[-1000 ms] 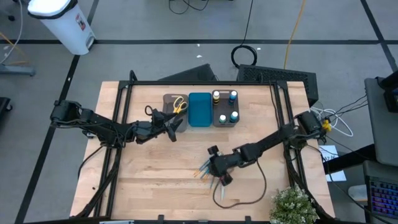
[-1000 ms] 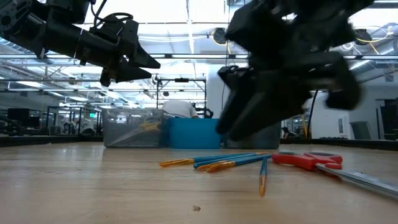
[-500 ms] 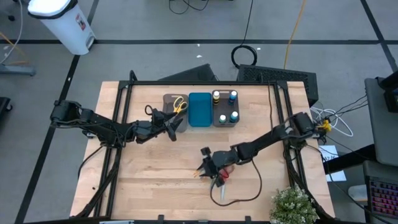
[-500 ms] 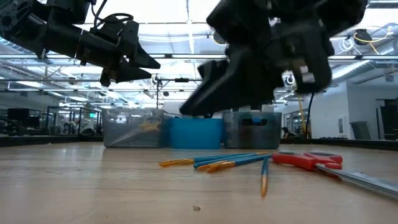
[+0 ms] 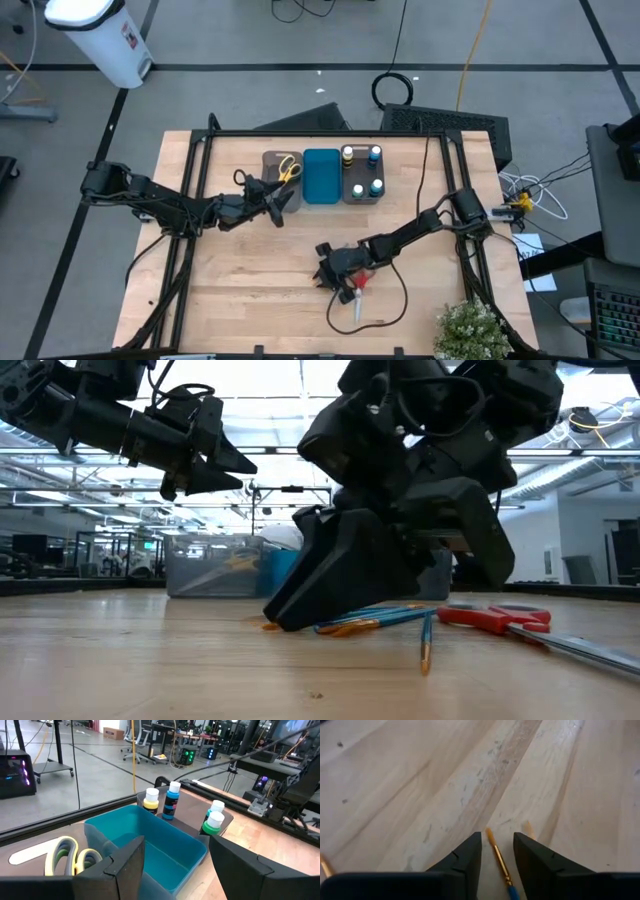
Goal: Pick & Place Paint Supplies
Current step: Put the blue paint brush into the blue bin
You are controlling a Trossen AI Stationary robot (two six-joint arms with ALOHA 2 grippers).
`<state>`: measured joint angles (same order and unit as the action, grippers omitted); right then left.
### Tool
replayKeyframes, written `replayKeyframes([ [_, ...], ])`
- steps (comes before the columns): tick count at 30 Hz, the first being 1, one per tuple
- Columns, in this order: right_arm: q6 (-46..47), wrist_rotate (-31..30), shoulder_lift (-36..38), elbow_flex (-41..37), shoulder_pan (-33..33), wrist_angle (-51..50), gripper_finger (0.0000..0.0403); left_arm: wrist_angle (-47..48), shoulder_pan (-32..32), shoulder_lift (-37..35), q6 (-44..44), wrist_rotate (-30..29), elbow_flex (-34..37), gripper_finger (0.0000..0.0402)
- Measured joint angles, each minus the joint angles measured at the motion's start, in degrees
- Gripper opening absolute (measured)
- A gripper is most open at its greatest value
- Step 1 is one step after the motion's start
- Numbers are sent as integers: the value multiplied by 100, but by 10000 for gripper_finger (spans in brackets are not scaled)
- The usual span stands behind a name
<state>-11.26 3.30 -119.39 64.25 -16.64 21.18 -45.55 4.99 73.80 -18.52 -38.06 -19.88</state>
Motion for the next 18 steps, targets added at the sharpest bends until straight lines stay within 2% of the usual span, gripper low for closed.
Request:
replayKeyframes([
  [10, 17, 68, -7, 2, 78, -375, 64, 86, 0, 2, -67, 0, 2, 228],
  [18, -92, 40, -11, -6, 75, -453, 14, 86, 0, 2, -70, 0, 2, 228],
])
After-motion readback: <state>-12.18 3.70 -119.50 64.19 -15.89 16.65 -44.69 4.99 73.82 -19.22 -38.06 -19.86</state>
